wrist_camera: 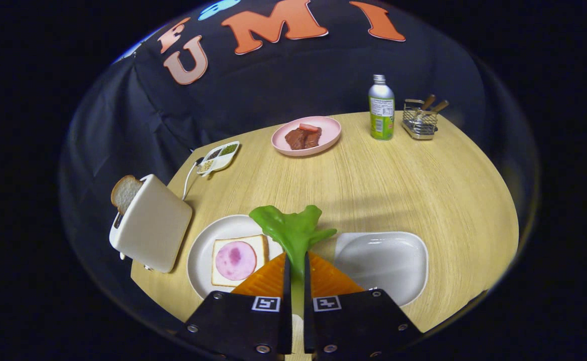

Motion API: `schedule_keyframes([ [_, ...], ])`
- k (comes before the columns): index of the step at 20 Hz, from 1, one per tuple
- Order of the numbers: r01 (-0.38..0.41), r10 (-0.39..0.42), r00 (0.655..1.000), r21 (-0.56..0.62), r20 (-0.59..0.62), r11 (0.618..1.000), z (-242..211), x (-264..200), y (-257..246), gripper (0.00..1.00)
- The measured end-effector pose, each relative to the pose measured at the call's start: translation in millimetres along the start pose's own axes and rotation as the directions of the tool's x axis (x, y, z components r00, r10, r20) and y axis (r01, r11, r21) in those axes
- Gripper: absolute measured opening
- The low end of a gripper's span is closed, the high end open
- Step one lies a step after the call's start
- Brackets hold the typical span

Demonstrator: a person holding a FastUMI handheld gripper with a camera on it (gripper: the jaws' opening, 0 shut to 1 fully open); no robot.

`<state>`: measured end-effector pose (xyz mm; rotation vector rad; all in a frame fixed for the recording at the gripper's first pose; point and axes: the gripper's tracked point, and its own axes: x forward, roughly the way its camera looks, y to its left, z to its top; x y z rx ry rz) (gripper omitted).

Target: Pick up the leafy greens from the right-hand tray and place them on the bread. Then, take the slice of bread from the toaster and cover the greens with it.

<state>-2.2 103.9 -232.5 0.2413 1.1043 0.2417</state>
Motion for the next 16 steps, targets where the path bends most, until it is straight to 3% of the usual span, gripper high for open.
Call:
schedule_keyframes([
  [7,-0.101,0.100,0.995,-0.057,-0.021,0.993,2,14,54,0.10],
  [16,-0.104,0.096,0.991,-0.083,-0.093,0.991,-15,44,73,0.11],
])
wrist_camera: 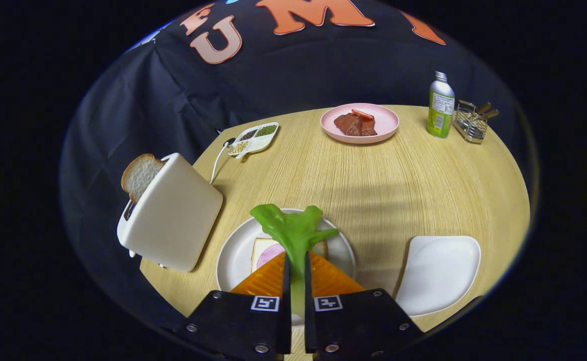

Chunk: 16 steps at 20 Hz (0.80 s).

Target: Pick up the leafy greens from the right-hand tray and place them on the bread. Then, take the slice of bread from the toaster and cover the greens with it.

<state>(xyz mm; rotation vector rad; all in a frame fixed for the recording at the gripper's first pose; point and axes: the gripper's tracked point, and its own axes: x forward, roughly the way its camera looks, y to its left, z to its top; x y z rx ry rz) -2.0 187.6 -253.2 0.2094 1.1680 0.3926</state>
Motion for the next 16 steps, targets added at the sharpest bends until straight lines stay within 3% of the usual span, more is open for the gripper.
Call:
schedule_keyframes([
  [5,-0.031,0.030,0.999,-0.008,-0.027,0.999,-6,8,13,0.14],
  [10,-0.039,0.037,0.997,-0.041,-0.065,0.998,-17,11,24,0.25],
  [16,0.026,-0.029,0.999,-0.135,-0.020,0.991,-8,8,26,0.58],
])
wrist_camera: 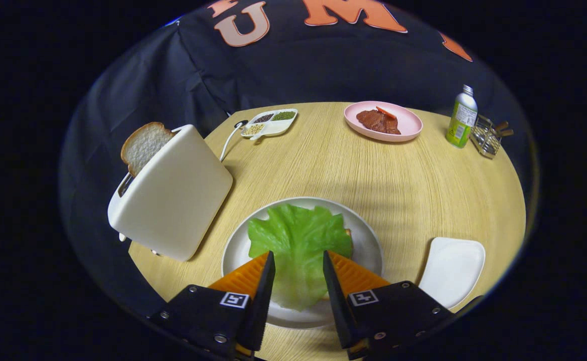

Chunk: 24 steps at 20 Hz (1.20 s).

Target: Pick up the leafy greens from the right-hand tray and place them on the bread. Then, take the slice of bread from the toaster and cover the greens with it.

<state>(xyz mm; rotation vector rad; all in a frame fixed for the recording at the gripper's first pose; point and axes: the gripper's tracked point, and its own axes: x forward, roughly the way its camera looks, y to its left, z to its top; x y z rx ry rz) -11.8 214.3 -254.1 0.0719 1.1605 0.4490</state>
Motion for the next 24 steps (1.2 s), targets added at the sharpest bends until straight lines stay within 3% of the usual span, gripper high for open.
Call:
schedule_keyframes([
  [7,0.010,-0.008,0.998,-0.026,0.068,1.000,39,-32,20,0.77],
  [12,-0.037,0.044,0.993,-0.062,0.109,0.997,90,-64,69,0.90],
  [24,-0.162,0.172,0.983,-0.153,0.059,0.975,160,-59,216,0.92],
])
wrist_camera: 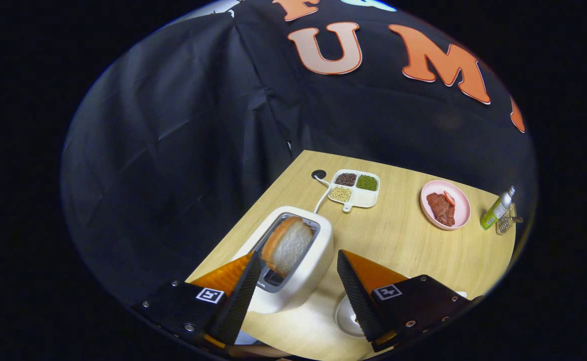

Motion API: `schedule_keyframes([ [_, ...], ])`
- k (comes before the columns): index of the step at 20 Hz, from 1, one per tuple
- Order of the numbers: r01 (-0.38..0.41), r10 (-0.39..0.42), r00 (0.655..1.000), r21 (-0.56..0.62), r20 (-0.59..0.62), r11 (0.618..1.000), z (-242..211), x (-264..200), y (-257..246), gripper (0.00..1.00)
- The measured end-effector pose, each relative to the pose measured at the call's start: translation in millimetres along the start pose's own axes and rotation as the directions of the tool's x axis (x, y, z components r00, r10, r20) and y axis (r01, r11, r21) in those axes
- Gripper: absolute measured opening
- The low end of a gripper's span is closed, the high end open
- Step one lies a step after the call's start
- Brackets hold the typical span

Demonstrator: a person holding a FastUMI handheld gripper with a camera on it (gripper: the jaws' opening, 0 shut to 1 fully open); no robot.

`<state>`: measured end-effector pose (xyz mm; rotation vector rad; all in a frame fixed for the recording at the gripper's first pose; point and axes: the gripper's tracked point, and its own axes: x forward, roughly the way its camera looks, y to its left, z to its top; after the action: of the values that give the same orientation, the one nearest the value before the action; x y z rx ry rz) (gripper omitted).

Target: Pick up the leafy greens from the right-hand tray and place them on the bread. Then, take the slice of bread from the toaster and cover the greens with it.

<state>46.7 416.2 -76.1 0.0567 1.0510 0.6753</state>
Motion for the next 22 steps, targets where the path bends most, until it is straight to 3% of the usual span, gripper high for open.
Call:
schedule_keyframes([
  [5,-0.004,0.005,0.998,0.022,-0.067,1.000,4,32,17,0.92],
  [11,0.047,-0.038,0.990,0.061,-0.138,0.997,-6,67,5,0.80],
  [15,0.015,0.004,0.987,0.119,-0.162,0.993,-15,77,11,0.61],
  [18,0.028,-0.009,0.991,0.133,-0.136,0.991,-11,73,4,0.33],
  [20,0.031,-0.016,0.994,0.135,-0.110,0.990,-8,65,-2,0.20],
  [22,0.004,0.007,0.997,0.144,-0.074,0.990,-2,52,-2,0.15],
])
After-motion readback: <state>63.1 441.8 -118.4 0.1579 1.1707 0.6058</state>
